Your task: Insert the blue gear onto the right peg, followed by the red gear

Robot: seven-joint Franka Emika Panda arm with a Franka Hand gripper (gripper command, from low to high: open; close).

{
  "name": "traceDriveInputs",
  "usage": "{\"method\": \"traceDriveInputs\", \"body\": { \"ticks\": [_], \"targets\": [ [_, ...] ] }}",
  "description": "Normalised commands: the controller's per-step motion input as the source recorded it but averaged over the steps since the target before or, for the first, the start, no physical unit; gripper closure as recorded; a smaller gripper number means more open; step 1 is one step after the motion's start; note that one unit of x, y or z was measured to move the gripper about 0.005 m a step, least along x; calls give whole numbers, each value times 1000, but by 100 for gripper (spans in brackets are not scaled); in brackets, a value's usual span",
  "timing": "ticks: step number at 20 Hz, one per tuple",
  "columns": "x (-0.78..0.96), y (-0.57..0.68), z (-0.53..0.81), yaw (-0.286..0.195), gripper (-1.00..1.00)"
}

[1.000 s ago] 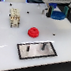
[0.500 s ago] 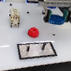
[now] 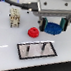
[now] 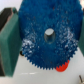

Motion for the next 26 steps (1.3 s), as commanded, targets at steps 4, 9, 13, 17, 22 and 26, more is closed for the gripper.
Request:
{"method": "traceDriveInputs", "body": {
  "ticks": [4,9,13,17,22,26],
  "targets": [
    [526,-138,4,0,100],
    [444,-70,-13,0,100],
    [348,-71,-48,0,100],
    [256,-64,-73,0,100],
    [169,-146,-81,0,100],
    [156,10,-50,0,100]
  ]
}}
